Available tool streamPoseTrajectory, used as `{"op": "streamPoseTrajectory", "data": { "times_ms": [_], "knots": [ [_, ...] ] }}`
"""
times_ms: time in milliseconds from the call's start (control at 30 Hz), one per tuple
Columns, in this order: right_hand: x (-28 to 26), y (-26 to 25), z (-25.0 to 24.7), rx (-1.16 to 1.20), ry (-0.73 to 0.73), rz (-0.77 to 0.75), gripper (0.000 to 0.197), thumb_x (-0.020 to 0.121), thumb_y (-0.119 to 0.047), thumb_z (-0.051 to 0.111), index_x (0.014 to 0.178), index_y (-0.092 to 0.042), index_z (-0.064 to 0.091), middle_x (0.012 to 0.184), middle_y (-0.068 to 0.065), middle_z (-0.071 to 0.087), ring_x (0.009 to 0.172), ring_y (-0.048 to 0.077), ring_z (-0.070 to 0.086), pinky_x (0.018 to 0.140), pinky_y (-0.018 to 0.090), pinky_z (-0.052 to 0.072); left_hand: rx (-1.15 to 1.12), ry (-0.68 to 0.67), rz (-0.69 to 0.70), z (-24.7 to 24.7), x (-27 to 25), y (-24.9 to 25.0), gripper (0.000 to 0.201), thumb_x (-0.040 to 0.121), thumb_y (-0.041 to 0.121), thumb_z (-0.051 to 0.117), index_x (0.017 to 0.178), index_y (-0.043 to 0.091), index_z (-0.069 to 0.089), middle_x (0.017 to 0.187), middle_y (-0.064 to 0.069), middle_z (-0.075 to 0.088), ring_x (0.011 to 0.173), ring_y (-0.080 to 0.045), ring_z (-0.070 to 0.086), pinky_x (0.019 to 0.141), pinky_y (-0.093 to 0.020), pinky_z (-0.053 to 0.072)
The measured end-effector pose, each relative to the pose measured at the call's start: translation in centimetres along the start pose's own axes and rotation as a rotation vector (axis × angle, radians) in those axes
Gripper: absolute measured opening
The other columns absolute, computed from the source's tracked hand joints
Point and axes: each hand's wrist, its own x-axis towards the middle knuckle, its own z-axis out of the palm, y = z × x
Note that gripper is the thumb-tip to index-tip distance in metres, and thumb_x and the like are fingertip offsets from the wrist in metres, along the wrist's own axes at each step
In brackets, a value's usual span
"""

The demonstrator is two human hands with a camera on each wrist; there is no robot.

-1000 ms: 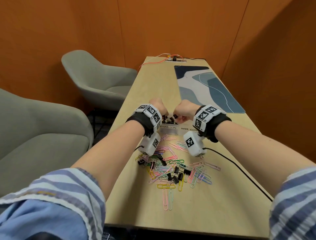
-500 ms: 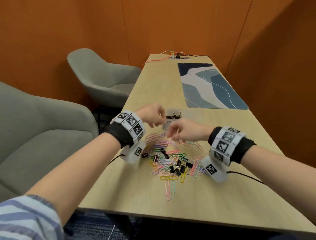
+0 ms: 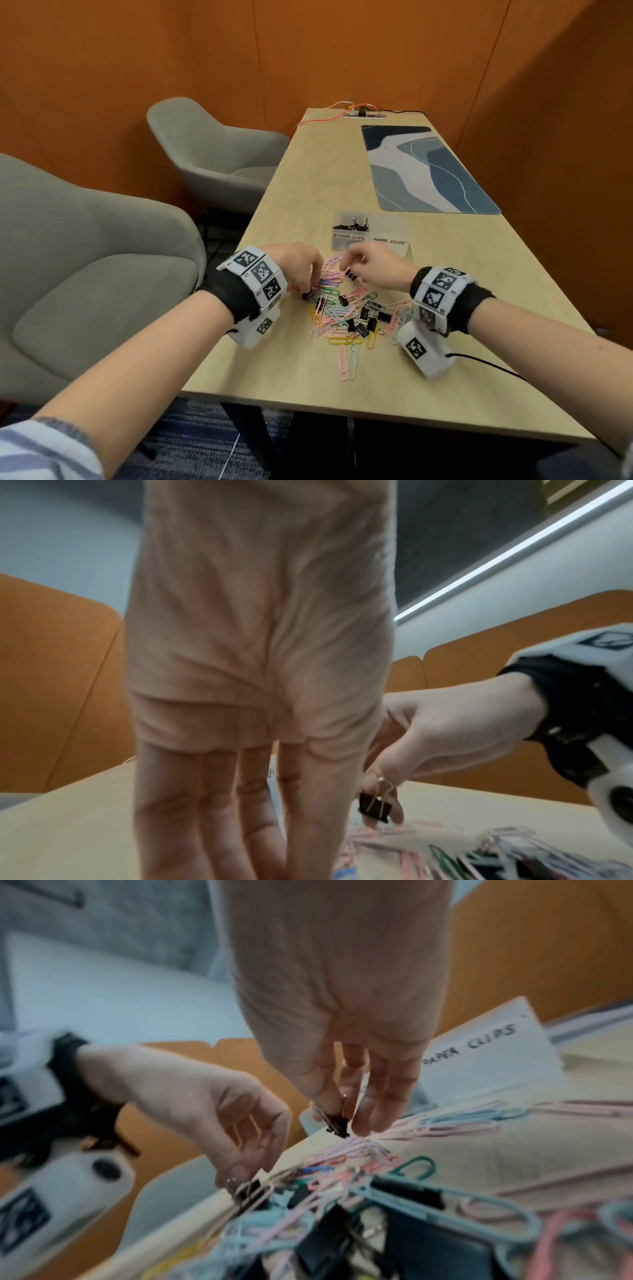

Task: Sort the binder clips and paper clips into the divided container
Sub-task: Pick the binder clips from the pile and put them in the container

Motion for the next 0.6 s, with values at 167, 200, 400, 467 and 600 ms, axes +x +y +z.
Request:
{"op": "streamPoseTrajectory", "data": {
  "times_ms": [167,200,400,467,600],
  "knots": [
    [-0.7,0.5,-0.9,0.629,-0.01,0.222,0.017,0.089,0.004,0.048,0.075,-0.004,0.055,0.076,0.012,0.056,0.07,0.023,0.062,0.057,0.021,0.058,-0.067,0.14,0.103,-1.0,-0.4,0.6,0.012,0.084,0.007,0.057,0.082,0.019,0.059,0.07,0.006,0.058,0.062,-0.012,0.058,0.055,-0.02,0.043],
    [-0.9,0.4,-1.0,0.713,-0.017,0.247,0.018,0.088,0.006,0.048,0.074,-0.003,0.053,0.075,0.014,0.054,0.069,0.025,0.062,0.052,0.02,0.057,-0.112,0.165,0.128,-1.0,-0.5,0.7,0.012,0.084,0.008,0.056,0.081,0.019,0.058,0.067,0.007,0.058,0.061,-0.01,0.058,0.054,-0.019,0.042],
    [-0.9,-0.4,-0.6,0.664,-0.13,0.335,0.032,0.083,0.007,0.028,0.072,-0.006,0.056,0.062,0.009,0.047,0.051,0.016,0.04,0.042,0.022,0.032,-0.269,0.12,0.134,0.2,-0.3,1.1,0.015,0.092,0.008,0.047,0.084,0.014,0.058,0.068,0.002,0.059,0.058,-0.01,0.059,0.06,-0.021,0.052],
    [-0.9,-0.6,-0.4,0.522,-0.18,0.331,0.032,0.089,0.0,0.028,0.08,-0.012,0.057,0.058,0.004,0.039,0.05,0.014,0.032,0.044,0.023,0.026,-0.211,0.093,0.121,0.4,-0.4,1.0,0.024,0.093,0.006,0.039,0.087,0.013,0.061,0.069,0.002,0.054,0.06,-0.012,0.051,0.053,-0.02,0.045],
    [-1.7,-1.2,-0.5,0.023,-0.232,0.158,0.023,0.095,-0.031,0.046,0.099,-0.012,0.059,0.071,-0.003,0.042,0.056,0.009,0.037,0.049,0.02,0.031,-0.157,0.092,0.104,0.8,-0.4,0.4,0.036,0.093,0.007,0.033,0.071,0.016,0.059,0.081,-0.006,0.058,0.075,-0.023,0.05,0.07,-0.032,0.042]
  ]
}}
